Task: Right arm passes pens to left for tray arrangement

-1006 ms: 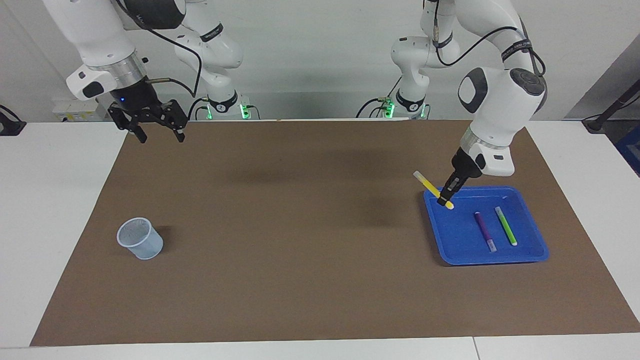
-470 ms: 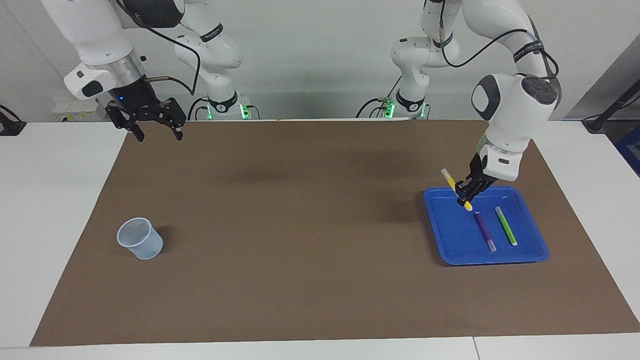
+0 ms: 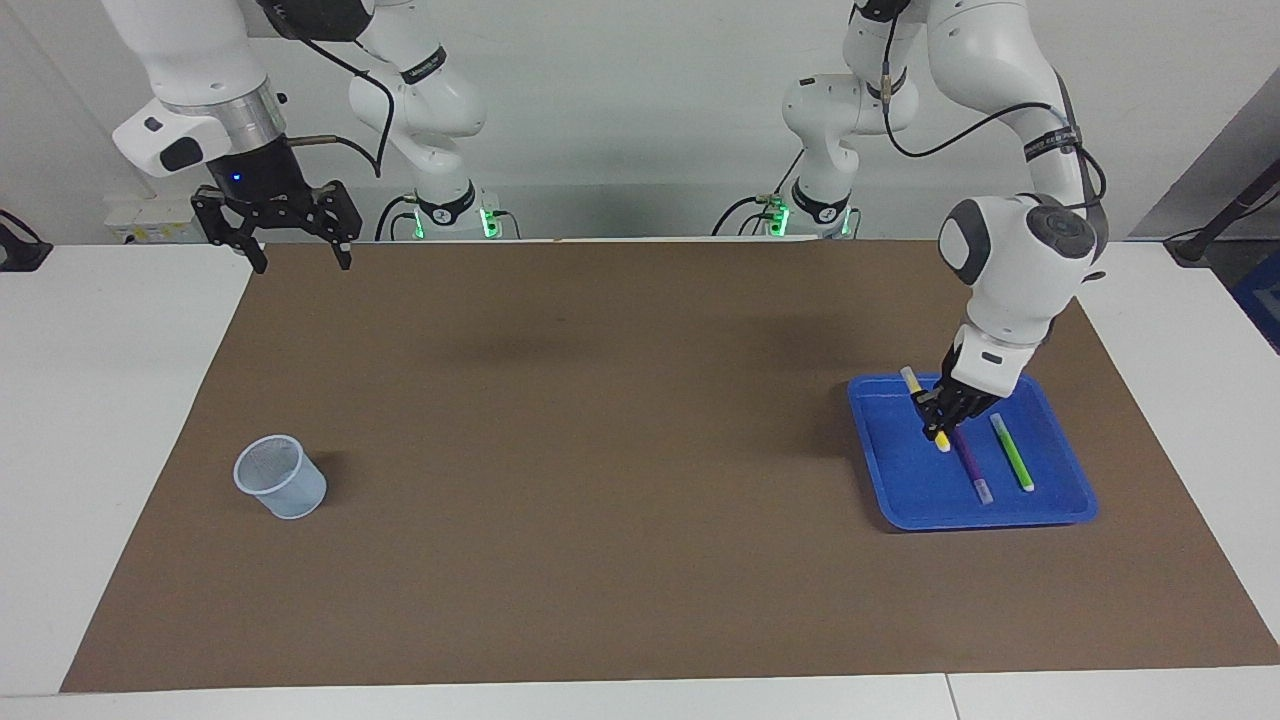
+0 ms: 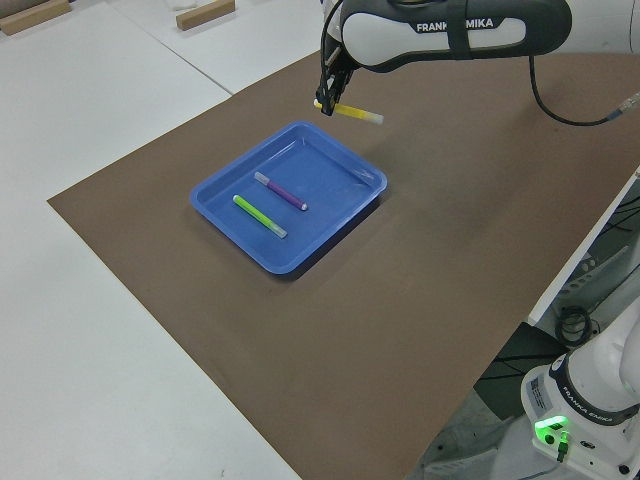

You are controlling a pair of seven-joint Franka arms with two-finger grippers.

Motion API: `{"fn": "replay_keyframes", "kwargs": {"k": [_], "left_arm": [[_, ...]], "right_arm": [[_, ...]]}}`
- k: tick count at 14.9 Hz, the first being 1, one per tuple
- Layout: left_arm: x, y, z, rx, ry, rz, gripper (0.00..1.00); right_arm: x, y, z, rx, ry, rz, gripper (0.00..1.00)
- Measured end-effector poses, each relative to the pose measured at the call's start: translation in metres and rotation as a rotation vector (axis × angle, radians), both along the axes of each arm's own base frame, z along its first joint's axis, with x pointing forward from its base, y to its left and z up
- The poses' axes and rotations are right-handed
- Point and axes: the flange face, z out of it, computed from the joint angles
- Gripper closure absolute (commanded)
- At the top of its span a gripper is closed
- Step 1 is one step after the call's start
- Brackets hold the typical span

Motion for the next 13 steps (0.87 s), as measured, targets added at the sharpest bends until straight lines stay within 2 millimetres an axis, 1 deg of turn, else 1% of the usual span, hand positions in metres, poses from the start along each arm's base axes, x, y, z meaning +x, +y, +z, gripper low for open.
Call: {"fn": "replay_keyframes", "kwargs": {"k": [3, 5, 7, 9, 11, 12, 13], "left_arm": [[0.011, -0.002, -0.038, 0.004, -0.021, -0.032, 1.00], [0.015, -0.002, -0.054, 0.005, -0.029, -0.040, 1.00], [0.016, -0.002, -0.059, 0.006, -0.029, -0.043, 1.00], [0.016, -0.002, -0.060, 0.006, -0.038, -0.043, 1.00], [0.013, 0.000, -0.068, 0.006, -0.054, -0.040, 1.00], [0.012, 0.003, -0.074, 0.007, -0.056, -0.037, 1.00], [0.011, 0.006, -0.078, 0.008, -0.056, -0.036, 0.91]], "right_arm": [[-0.003, 0.000, 0.005, -0.004, 0.012, 0.015, 0.00], [-0.004, 0.001, 0.006, -0.004, 0.023, 0.018, 0.00], [-0.005, 0.000, 0.007, 0.001, 0.022, 0.018, 0.00], [-0.005, -0.010, 0.009, 0.010, 0.020, 0.004, 0.00], [-0.006, -0.018, 0.009, 0.015, 0.020, -0.008, 0.00], [-0.006, -0.019, 0.009, 0.019, 0.020, -0.009, 0.00], [-0.006, -0.017, 0.009, 0.031, 0.020, -0.007, 0.00]]}}
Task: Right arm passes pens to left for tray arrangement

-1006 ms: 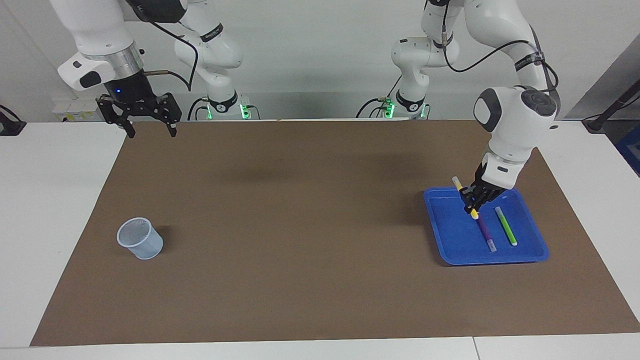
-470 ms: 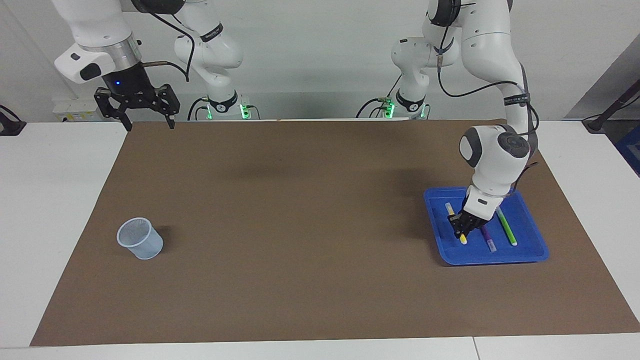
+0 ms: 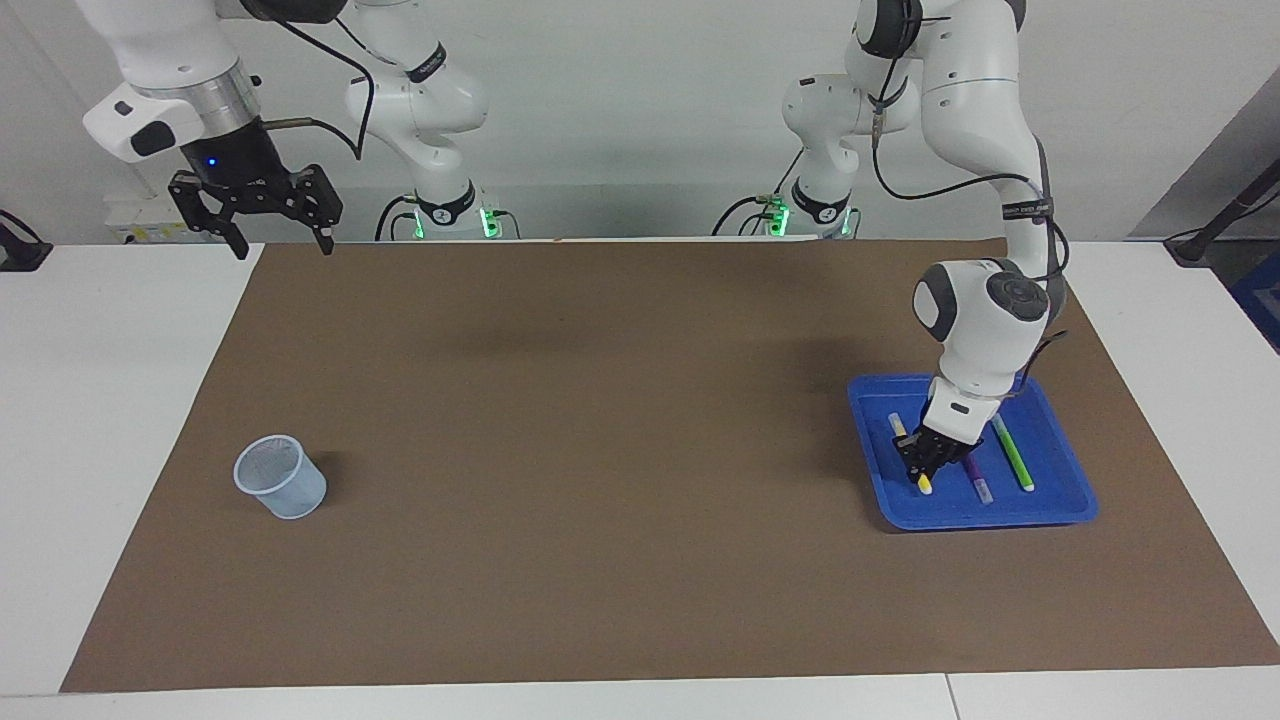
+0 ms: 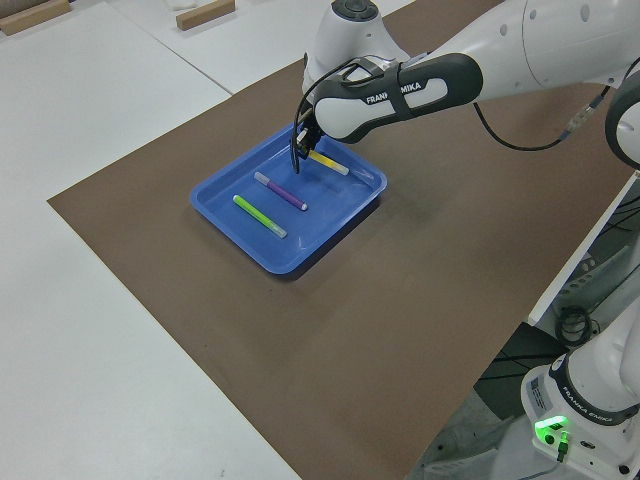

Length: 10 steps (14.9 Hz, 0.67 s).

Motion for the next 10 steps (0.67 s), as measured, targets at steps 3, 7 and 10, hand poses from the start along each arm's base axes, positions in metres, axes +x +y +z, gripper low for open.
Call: {"fn": "replay_keyframes", "kwargs": {"k": [3, 7, 10], "left_arm": [[0.000, 0.004, -0.002, 0.001, -0.001, 0.001, 0.09], [0.000, 0.002, -0.002, 0.000, -0.005, -0.002, 0.00], [0.000, 0.000, 0.002, -0.001, -0.004, -0.007, 0.00]], "right_arm": [[-0.001, 0.003, 0.000, 0.040, 0.006, 0.001, 0.00], [-0.006, 0.020, 0.007, 0.054, 0.031, -0.053, 0.00], [-0.008, 0.030, 0.011, 0.054, 0.034, -0.066, 0.00]]}}
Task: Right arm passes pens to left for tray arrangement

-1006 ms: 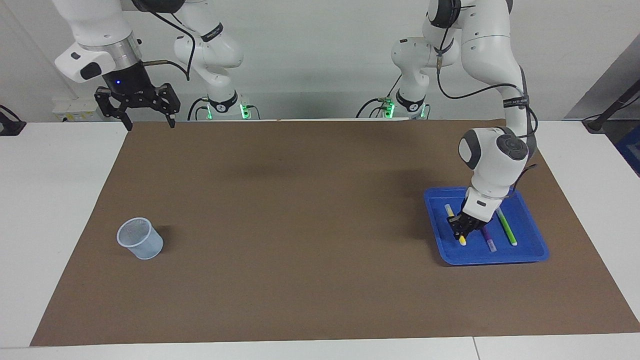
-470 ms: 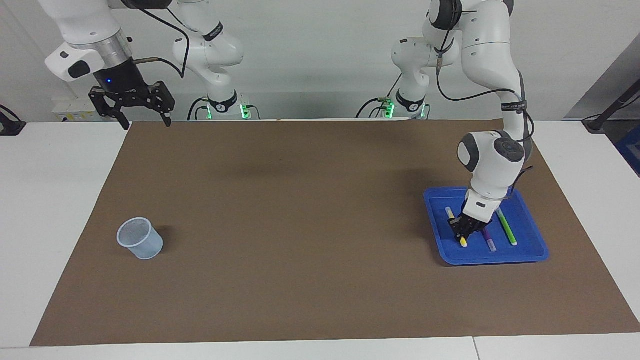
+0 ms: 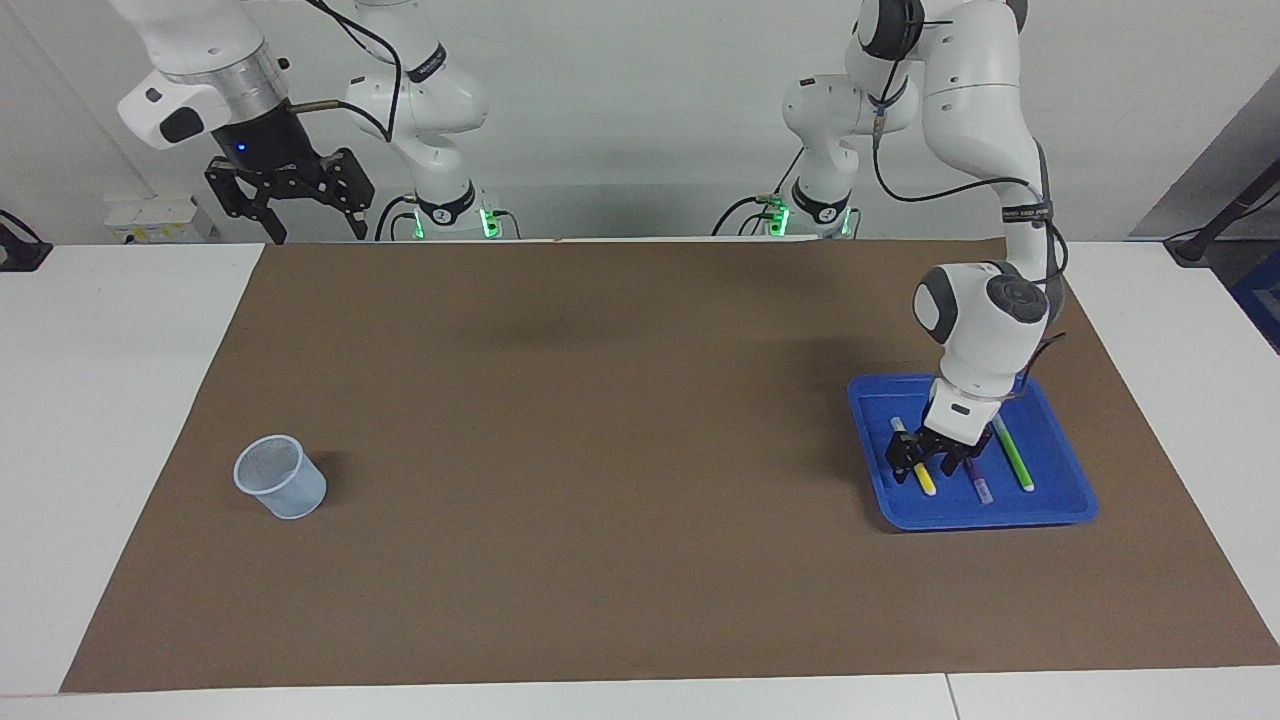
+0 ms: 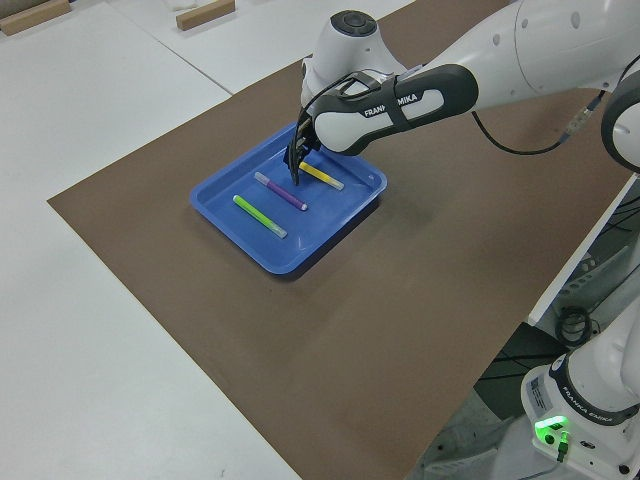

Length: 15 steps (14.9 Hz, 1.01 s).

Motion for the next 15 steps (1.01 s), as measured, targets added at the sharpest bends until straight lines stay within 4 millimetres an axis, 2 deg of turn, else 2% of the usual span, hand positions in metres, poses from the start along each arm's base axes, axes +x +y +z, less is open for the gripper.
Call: {"fn": "replay_keyframes", "kwargs": {"k": [2, 6, 11, 15], "left_arm": [[0.001, 0.001, 0.012, 0.001, 0.027, 0.001, 0.00], [-0.006, 0.007, 0.075, 0.004, 0.085, 0.006, 0.00], [-0.036, 0.011, 0.135, 0.008, 0.165, 0.008, 0.00], [-0.071, 0.008, 0.204, 0.011, 0.210, -0.004, 0.00]], "right_arm": [[0.000, 0.000, -0.001, 0.000, 0.006, -0.002, 0.00], [0.000, 0.000, -0.003, 0.000, 0.011, -0.003, 0.00], [0.000, -0.001, -0.005, 0.000, 0.019, -0.004, 0.00], [-0.001, -0.004, -0.006, 0.000, 0.024, -0.010, 0.00]]}}
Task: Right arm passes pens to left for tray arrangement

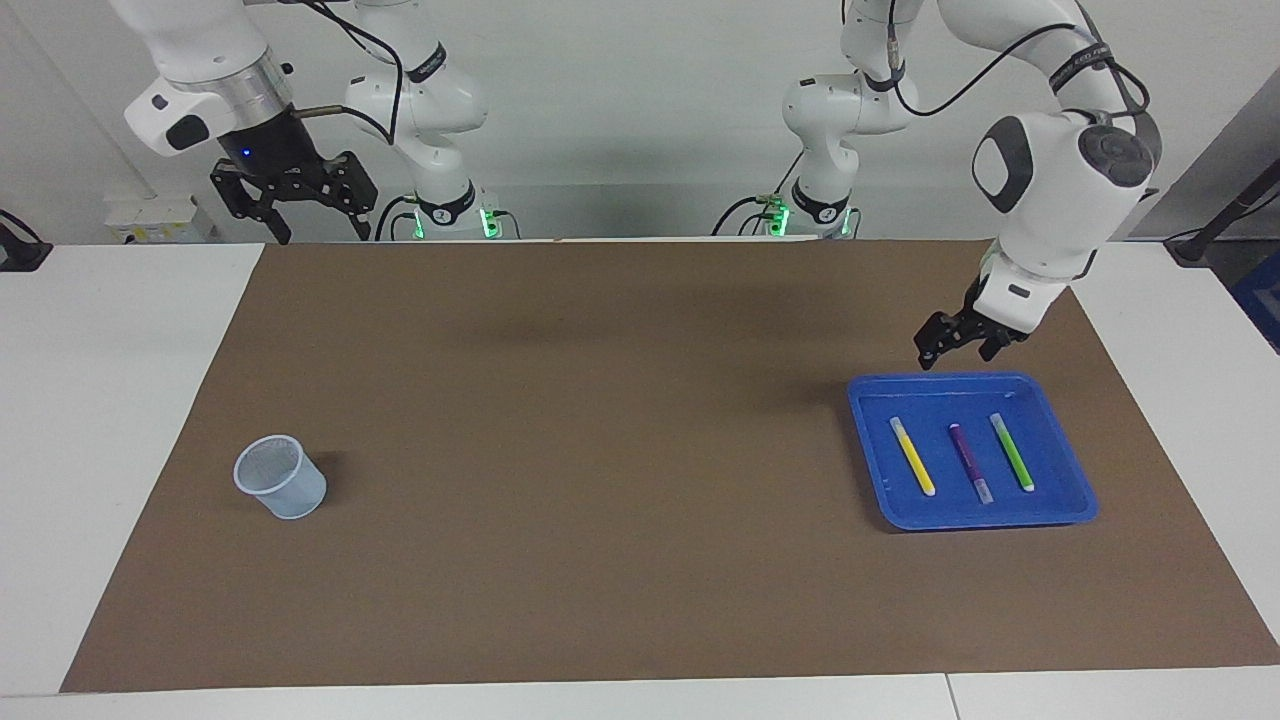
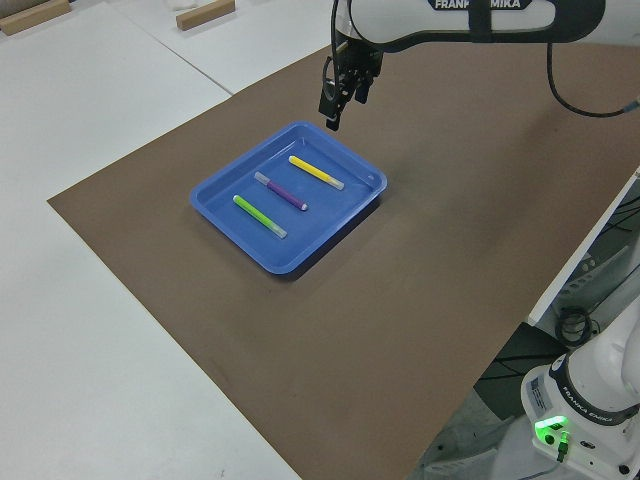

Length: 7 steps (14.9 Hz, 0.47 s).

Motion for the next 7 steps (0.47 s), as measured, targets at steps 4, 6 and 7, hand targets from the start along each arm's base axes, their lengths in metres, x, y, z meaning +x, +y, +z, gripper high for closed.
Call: {"fn": "replay_keyframes", "kwargs": {"k": [4, 6, 7], "left_arm": [[-0.038, -0.001, 0.057, 0.002, -0.001, -0.007, 0.00], [-0.048, -0.008, 0.069, 0.004, 0.018, -0.021, 0.00], [-0.051, -0.011, 0.076, 0.005, 0.028, -0.028, 0.00]], "right_arm": [[0.000, -0.002, 0.000, 0.000, 0.000, -0.004, 0.00], [0.000, -0.002, 0.000, 0.000, 0.000, -0.004, 0.00], [0.000, -0.002, 0.000, 0.000, 0.000, -0.004, 0.00]]}}
